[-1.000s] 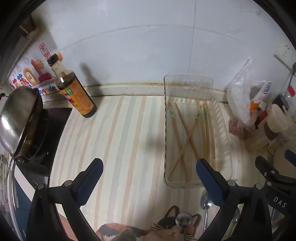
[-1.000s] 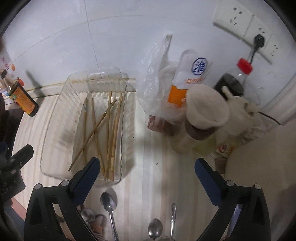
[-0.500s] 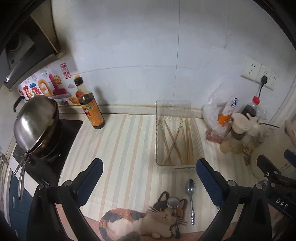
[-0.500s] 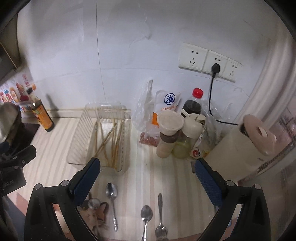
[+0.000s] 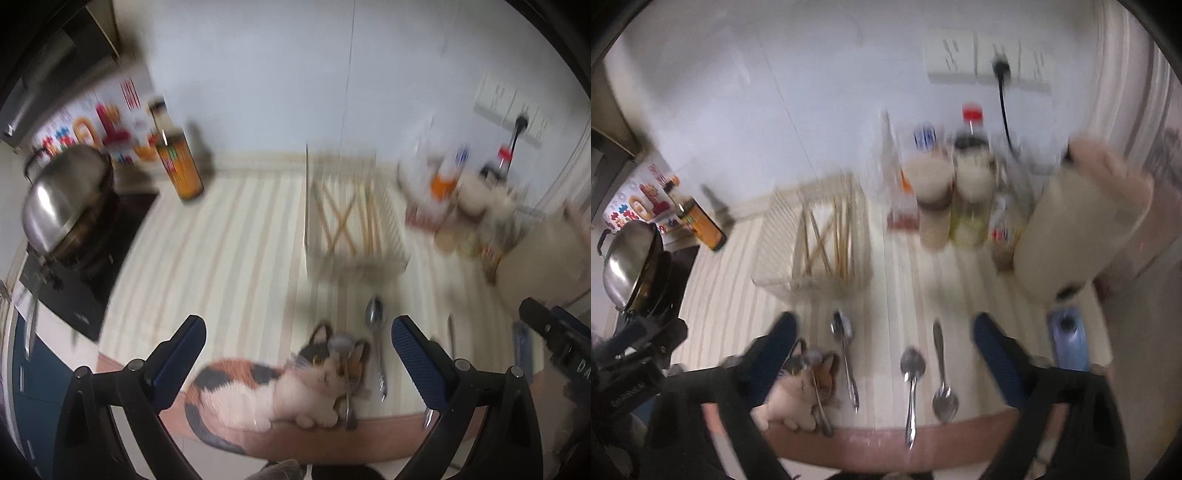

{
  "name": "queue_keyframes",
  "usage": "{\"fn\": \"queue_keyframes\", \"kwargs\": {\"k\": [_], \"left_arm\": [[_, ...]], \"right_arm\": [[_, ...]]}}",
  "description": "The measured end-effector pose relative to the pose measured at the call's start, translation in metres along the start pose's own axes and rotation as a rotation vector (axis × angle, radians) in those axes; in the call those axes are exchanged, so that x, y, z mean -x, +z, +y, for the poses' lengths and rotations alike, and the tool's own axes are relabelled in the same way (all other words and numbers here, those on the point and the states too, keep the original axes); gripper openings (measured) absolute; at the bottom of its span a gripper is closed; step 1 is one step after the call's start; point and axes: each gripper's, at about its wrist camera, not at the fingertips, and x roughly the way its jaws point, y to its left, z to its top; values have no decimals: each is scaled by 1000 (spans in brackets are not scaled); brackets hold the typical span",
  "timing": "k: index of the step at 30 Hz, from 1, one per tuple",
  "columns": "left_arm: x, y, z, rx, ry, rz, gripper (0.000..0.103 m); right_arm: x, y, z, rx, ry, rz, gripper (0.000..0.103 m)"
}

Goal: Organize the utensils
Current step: 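Pull both tools back from the basket toward the spoons, then grasp a metal spoon by its handle with the left tool while the right tool grasps another, then carry both spoons to the clear basket and lower them inside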

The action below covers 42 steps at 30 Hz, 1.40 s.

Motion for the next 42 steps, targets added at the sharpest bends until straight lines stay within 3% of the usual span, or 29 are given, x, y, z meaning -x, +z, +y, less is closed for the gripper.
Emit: {"fn": "queue_keyframes", "kwargs": {"k": [3, 5, 9, 13, 16, 18, 19, 20, 25, 29, 33, 42], "left_arm": [[-46, -18, -2, 17, -30, 127, 99], [-78, -31, -3, 44, -73, 217, 90], [-127, -52, -13, 78, -134, 364, 71], [-156, -63, -36, 44, -141, 427, 62], [-173, -68, -53, -8, -106, 453, 40], [-183, -72, -60, -41, -78, 471, 17], [-183, -73, -61, -51, -68, 462, 14], [-181, -74, -62, -70, -64, 449, 3], [-177, -83, -46, -92, -50, 453, 2], [-171, -93, -27, -70, -39, 462, 2], [-166, -102, -16, -54, -52, 463, 2], [-154, -106, -3, -58, -70, 458, 3]], "right_arm": [[-34, -21, -17, -56, 21, 108, 50], [-52, -34, -28, -84, 22, 160, 45], [-78, -53, -48, -134, 14, 235, 44], [-98, -64, -62, -164, 17, 292, 44], [-114, -72, -63, -169, 41, 341, 44], [-125, -74, -57, -155, 57, 363, 44], [-129, -75, -54, -146, 56, 371, 44], [-136, -77, -48, -132, 56, 381, 44], [-164, -82, -27, -70, 13, 421, 40], [-186, -91, -15, -7, -90, 455, 21], [-187, -98, -5, 35, -147, 429, 8], [-180, -137, 16, 106, -139, 444, 7]]}}
